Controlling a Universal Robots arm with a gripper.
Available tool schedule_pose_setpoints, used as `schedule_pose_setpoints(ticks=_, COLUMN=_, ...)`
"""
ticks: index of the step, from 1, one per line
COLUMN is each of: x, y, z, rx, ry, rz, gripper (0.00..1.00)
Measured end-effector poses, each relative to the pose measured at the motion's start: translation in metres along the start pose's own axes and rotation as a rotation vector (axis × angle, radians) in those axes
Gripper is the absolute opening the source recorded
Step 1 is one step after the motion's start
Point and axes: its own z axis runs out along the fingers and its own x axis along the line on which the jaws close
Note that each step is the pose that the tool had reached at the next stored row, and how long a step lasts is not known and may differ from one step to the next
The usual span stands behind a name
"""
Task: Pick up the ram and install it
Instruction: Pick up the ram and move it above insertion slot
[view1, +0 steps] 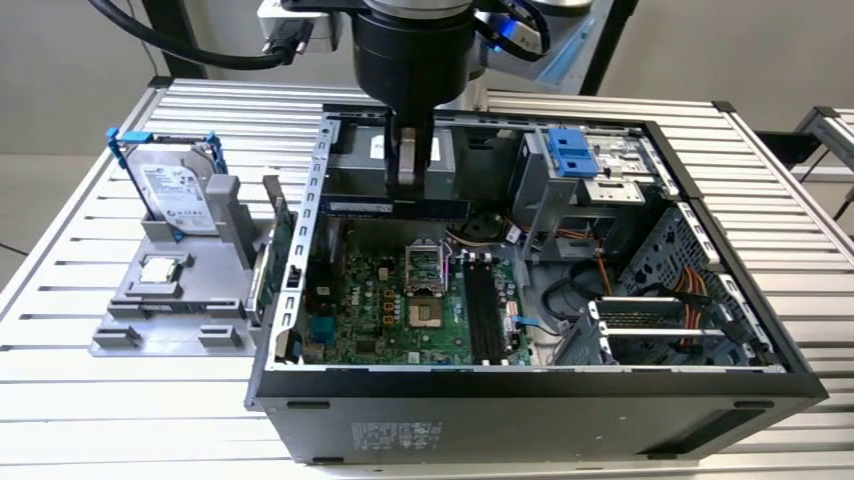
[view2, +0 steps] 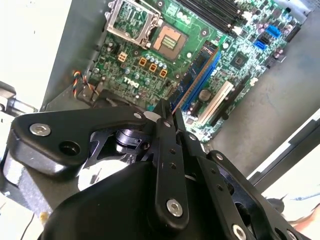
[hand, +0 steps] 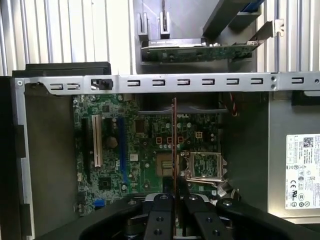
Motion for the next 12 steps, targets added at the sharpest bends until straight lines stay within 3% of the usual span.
schedule_pose_setpoints(ticks=12, x=-0.0023, y=-0.0167, z=0.0001, rx=0.0, ry=0.0001, rz=0.0, gripper=0.0)
